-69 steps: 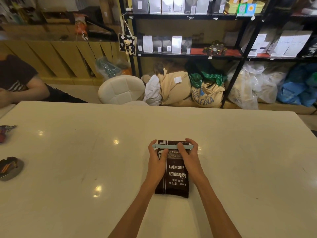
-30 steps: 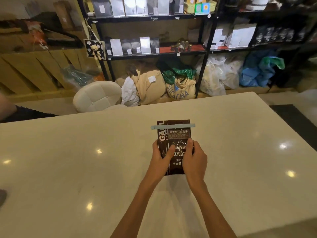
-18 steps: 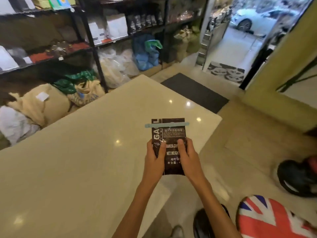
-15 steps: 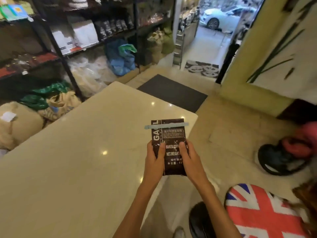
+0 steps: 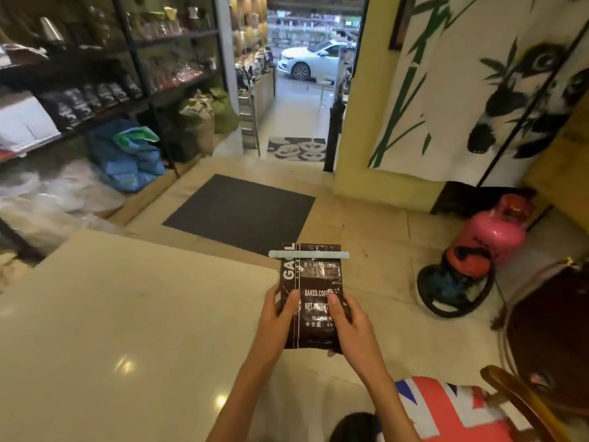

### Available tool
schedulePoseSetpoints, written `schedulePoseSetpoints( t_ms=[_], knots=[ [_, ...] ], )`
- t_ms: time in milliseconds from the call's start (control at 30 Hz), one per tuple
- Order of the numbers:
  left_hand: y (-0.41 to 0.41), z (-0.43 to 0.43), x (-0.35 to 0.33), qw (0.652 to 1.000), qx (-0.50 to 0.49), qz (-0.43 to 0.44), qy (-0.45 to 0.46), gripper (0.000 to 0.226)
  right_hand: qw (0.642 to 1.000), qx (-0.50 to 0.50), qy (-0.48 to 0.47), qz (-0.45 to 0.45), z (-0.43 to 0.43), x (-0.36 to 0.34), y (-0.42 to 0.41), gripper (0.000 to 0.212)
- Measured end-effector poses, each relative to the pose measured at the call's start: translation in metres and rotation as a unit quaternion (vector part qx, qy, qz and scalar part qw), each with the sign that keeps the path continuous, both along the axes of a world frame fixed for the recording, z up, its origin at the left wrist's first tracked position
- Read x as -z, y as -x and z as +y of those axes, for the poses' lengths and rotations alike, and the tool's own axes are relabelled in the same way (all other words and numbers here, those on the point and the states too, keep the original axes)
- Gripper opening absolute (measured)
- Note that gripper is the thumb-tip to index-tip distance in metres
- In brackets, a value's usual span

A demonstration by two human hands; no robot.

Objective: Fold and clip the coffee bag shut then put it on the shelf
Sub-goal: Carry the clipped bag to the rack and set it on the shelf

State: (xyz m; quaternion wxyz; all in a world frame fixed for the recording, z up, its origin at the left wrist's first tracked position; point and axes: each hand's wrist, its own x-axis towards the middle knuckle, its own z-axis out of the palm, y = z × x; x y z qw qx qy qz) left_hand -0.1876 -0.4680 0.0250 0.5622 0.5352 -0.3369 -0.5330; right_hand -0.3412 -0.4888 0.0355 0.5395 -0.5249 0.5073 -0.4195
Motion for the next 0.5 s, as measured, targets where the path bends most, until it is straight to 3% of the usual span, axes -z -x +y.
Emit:
schedulePoseSetpoints(
  t_ms=[233, 500],
  knots=[
    [-0.047, -0.052, 0.003, 1.000, -0.027, 0.002, 0.001, 0.024, 0.998, -0.045, -0.048, -0.019, -0.062, 0.003, -0.045, 0.026],
    [-0.077, -0.141, 0.002, 0.997, -0.075, -0.003, 0.002, 0.015, 0.989, -0.124, -0.084, -0.003, -0.169, 0.006, -0.071, 0.030]
  ],
)
